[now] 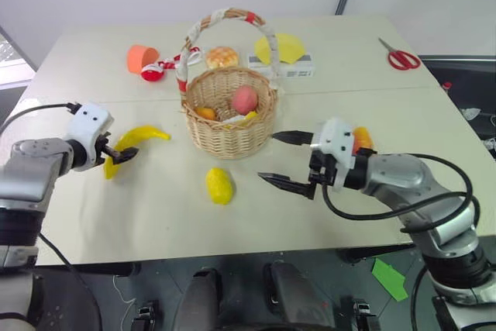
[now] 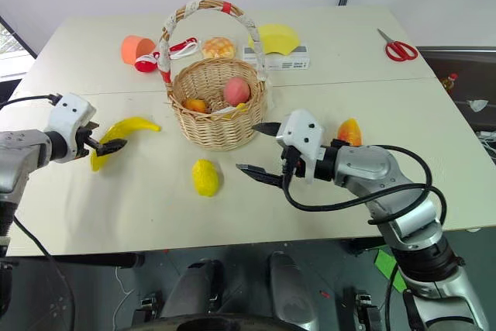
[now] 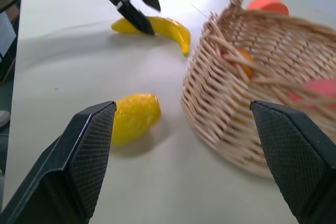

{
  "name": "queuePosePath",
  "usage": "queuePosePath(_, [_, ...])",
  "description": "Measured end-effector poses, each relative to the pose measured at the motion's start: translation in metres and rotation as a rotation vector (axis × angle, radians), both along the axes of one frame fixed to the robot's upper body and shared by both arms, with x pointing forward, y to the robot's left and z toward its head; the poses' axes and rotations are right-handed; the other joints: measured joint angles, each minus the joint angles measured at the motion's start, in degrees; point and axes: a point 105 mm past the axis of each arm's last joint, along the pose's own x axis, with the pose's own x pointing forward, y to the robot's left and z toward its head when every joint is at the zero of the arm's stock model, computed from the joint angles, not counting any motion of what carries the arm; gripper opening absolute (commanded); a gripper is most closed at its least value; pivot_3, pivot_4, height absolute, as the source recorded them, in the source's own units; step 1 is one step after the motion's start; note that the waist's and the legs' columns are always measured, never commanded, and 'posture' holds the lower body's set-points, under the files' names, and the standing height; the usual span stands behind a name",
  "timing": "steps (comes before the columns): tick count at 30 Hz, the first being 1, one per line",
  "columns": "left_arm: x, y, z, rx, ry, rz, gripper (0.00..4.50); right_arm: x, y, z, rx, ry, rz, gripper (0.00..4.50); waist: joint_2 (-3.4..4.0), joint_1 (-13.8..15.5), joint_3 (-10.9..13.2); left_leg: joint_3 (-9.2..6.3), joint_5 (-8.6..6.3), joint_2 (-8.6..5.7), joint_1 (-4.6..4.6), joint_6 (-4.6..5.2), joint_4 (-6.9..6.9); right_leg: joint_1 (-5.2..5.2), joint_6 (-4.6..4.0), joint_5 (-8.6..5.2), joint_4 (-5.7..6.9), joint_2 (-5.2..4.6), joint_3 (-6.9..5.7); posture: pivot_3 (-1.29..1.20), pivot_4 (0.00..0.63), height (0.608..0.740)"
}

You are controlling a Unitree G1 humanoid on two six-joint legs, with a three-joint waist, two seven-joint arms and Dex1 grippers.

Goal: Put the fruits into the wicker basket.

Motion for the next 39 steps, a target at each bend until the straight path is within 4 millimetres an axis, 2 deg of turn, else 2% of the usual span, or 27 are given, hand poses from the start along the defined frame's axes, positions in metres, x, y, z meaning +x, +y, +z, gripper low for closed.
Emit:
queuePosePath(7, [0.007, 0.003, -0.005, -0.013, 0.022, -0.013, 4.50, -0.004, 0.024, -0.002, 0.007, -0.037, 0.063, 4.28, -0.01, 0.2, 0.0, 0.00, 0.00, -0.01, -0.01, 0.00, 0.04, 0.00, 0.00, 0.00, 0.04, -0.04, 0.00, 0.00, 0.150, 0.740])
queuePosePath(8, [0.007, 0.003, -0.005, -0.015, 0.022, -0.018, 3.94, -0.003, 0.024, -0.002, 0.007, -0.043, 0.062, 4.50, -0.02, 0.2, 0.0, 0.00, 0.00, -0.01, -0.01, 0.00, 0.05, 0.00, 0.01, 0.00, 0.04, -0.05, 0.00, 0.00, 0.150, 0.740])
queuePosePath(10, [0.008, 0.001, -0.007, -0.020, 0.022, -0.028, 3.14, -0.003, 0.026, -0.002, 0.011, -0.049, 0.059, 4.50, -0.03, 0.2, 0.0, 0.00, 0.00, -0.01, -0.01, 0.00, 0.05, 0.00, 0.01, 0.00, 0.04, -0.06, 0.00, 0.00, 0.150, 0.740])
queuePosePath(15, [0.008, 0.000, -0.009, -0.021, 0.022, -0.040, 0.52, -0.003, 0.030, 0.000, 0.016, -0.058, 0.064, 4.50, -0.03, 0.0, 0.0, -0.01, 0.00, 0.01, 0.02, 0.00, 0.05, 0.00, 0.00, 0.01, 0.08, -0.04, 0.00, 0.00, 0.150, 0.740])
queuePosePath(16, [0.008, 0.000, -0.009, -0.020, 0.021, -0.039, 0.34, -0.002, 0.030, 0.000, 0.016, -0.060, 0.062, 4.50, -0.03, 0.0, 0.0, -0.01, 0.00, 0.02, 0.02, 0.00, 0.05, 0.00, 0.00, 0.01, 0.08, -0.03, 0.00, 0.00, 0.150, 0.740])
queuePosePath(21, [0.005, 0.002, 0.000, -0.076, -0.029, -0.029, 0.34, 0.001, 0.031, 0.003, 0.013, -0.073, 0.056, 4.50, -0.06, 0.0, 0.0, -0.02, 0.00, 0.07, -0.04, 0.00, 0.05, -0.04, 0.00, 0.01, 0.07, -0.06, 0.00, 0.00, 0.150, 0.740])
queuePosePath(23, [-0.003, -0.013, 0.021, -0.172, -0.108, -0.107, 0.34, 0.004, 0.028, 0.003, 0.005, -0.073, 0.044, 4.50, -0.08, 0.1, 0.0, -0.04, 0.00, 0.11, -0.20, 0.00, 0.07, -0.16, 0.00, 0.01, 0.07, -0.16, 0.00, 0.00, 0.150, 0.740])
queuePosePath(27, [-0.034, -0.078, 0.083, -0.289, -0.284, -0.440, 0.34, 0.014, 0.015, 0.004, -0.012, -0.075, -0.003, 4.50, -0.10, 0.6, 0.0, -0.07, 0.00, 0.04, -0.34, -0.01, 0.14, -0.20, 0.02, 0.02, 0.04, -0.36, -0.03, 0.00, 0.150, 0.740])
queuePosePath(29, [-0.038, -0.107, 0.106, -0.306, -0.356, -0.535, 0.34, 0.019, 0.011, 0.007, -0.010, -0.078, -0.023, 4.50, -0.09, 0.9, 0.0, -0.05, 0.01, -0.02, -0.27, -0.01, 0.18, -0.13, 0.10, 0.06, 0.04, -0.27, -0.03, 0.00, 0.150, 0.740])
queuePosePath(31, [-0.032, -0.127, 0.115, -0.303, -0.388, -0.558, 0.34, 0.023, 0.007, 0.010, -0.010, -0.089, -0.036, 4.50, -0.10, 1.1, 0.0, -0.03, 0.00, -0.09, -0.24, -0.01, 0.22, -0.10, 0.13, 0.08, 0.04, -0.19, -0.01, 0.00, 0.150, 0.740])
queuePosePath(35, [-0.002, -0.180, 0.124, -0.306, -0.412, -0.558, 0.34, 0.030, -0.002, 0.013, -0.014, -0.102, -0.074, 4.50, -0.13, 1.6, 0.0, -0.04, 0.00, -0.16, -0.32, 0.01, 0.26, -0.10, 0.15, 0.09, 0.01, -0.13, -0.01, 0.00, 0.150, 0.740])
queuePosePath(39, [0.011, -0.220, 0.117, -0.246, -0.371, -0.614, 0.34, 0.033, -0.006, 0.011, -0.019, -0.104, -0.097, 4.50, -0.13, 1.0, 0.0, 0.09, -0.05, -0.15, -0.31, 0.10, 0.17, -0.24, 0.15, 0.09, 0.01, -0.09, 0.17, 0.00, 0.150, 0.740])
